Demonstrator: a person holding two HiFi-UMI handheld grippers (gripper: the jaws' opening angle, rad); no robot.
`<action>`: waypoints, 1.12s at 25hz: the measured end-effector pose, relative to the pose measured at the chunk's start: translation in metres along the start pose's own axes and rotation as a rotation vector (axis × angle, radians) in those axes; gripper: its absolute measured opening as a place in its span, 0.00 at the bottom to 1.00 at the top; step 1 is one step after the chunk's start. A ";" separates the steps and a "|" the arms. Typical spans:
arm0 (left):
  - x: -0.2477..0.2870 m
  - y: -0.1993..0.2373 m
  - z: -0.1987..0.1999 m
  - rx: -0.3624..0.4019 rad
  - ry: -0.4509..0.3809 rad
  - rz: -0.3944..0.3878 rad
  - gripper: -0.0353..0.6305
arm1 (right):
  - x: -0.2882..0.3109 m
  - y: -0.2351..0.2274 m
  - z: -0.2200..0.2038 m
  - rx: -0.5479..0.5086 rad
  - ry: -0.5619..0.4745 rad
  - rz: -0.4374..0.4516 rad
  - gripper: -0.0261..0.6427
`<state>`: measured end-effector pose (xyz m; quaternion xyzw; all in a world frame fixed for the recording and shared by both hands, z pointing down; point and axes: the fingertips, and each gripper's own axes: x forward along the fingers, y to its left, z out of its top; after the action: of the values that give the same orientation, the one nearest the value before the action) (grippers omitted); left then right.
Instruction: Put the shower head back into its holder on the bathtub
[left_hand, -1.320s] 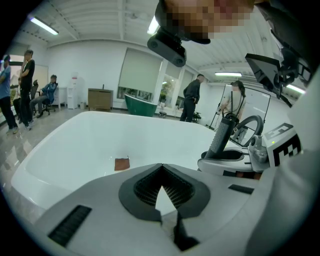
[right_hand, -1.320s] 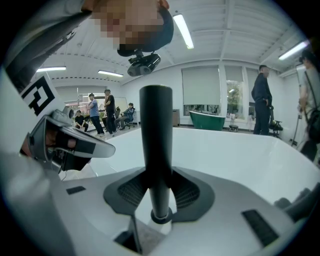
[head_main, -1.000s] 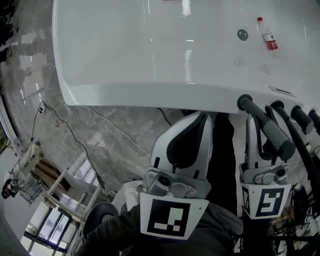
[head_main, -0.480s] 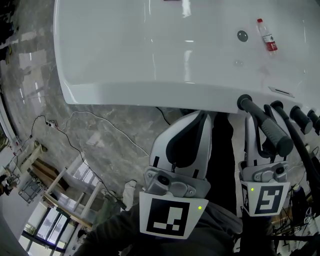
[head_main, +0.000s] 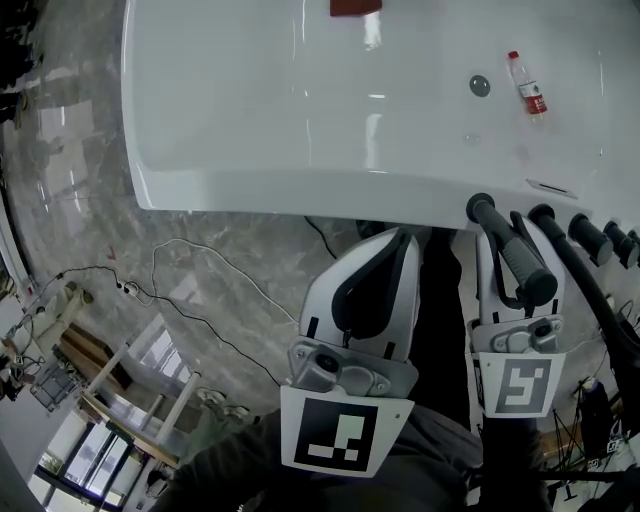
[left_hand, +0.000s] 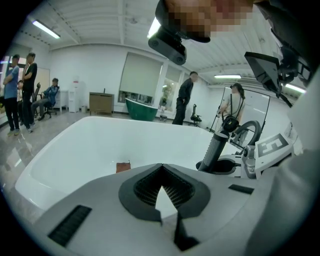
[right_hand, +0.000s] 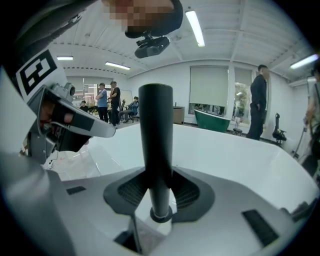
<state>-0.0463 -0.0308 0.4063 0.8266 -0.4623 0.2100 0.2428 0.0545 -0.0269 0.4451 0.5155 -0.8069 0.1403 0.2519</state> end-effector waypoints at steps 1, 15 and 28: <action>-0.001 -0.001 0.002 0.001 -0.003 -0.002 0.06 | 0.000 0.000 -0.001 -0.001 0.001 0.001 0.25; -0.013 -0.003 0.008 0.015 -0.014 0.004 0.06 | -0.003 0.003 0.004 -0.008 -0.039 -0.007 0.25; -0.017 -0.012 0.011 0.041 -0.020 0.003 0.06 | -0.012 0.002 0.013 0.000 -0.083 0.019 0.30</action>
<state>-0.0432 -0.0204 0.3855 0.8327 -0.4616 0.2115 0.2210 0.0534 -0.0232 0.4276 0.5131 -0.8217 0.1212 0.2166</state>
